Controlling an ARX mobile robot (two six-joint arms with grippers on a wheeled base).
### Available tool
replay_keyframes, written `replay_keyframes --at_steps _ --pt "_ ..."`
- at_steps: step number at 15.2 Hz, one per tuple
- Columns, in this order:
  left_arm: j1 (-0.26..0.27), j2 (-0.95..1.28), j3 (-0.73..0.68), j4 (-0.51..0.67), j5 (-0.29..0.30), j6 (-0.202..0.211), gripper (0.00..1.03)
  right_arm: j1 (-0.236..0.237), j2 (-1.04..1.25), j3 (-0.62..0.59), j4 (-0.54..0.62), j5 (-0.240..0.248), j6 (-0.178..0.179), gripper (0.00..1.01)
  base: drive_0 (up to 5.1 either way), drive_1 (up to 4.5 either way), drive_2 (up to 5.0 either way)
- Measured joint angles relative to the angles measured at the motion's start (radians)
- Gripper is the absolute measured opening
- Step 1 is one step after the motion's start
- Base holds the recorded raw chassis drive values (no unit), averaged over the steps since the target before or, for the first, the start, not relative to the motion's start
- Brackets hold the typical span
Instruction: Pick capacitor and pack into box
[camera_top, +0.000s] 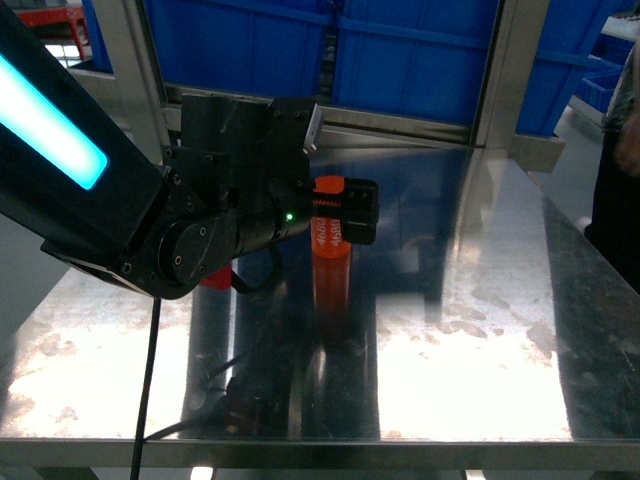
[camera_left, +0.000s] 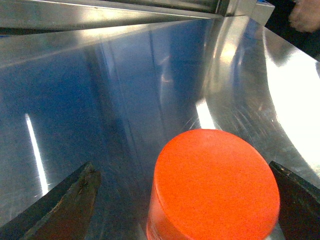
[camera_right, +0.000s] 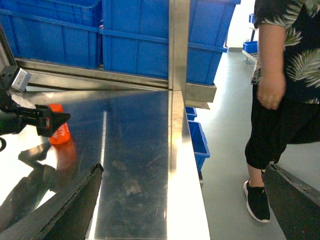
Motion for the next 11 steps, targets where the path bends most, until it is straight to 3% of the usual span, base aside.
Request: replay_keyframes --at_steps 2,6,7,9,11 --pt "0.000 0.025 0.023 -0.007 0.000 0.001 0.97 0.000 0.000 0.000 0.000 0.000 0.000 0.98 0.0 0.00 0.0" --pt "0.004 0.040 0.035 -0.046 0.009 -0.009 0.52 0.000 0.000 0.000 0.000 0.000 0.000 0.98 0.0 0.00 0.0" --pt "0.006 0.040 0.034 -0.032 0.012 -0.010 0.47 0.000 0.000 0.000 0.000 0.000 0.000 0.98 0.0 0.00 0.0" --pt "0.015 0.016 -0.017 0.016 0.023 -0.024 0.46 0.000 0.000 0.000 0.000 0.000 0.000 0.98 0.0 0.00 0.0" --pt "0.041 -0.116 -0.179 0.140 0.045 -0.029 0.46 0.000 0.000 0.000 0.000 0.000 0.000 0.98 0.0 0.00 0.0"
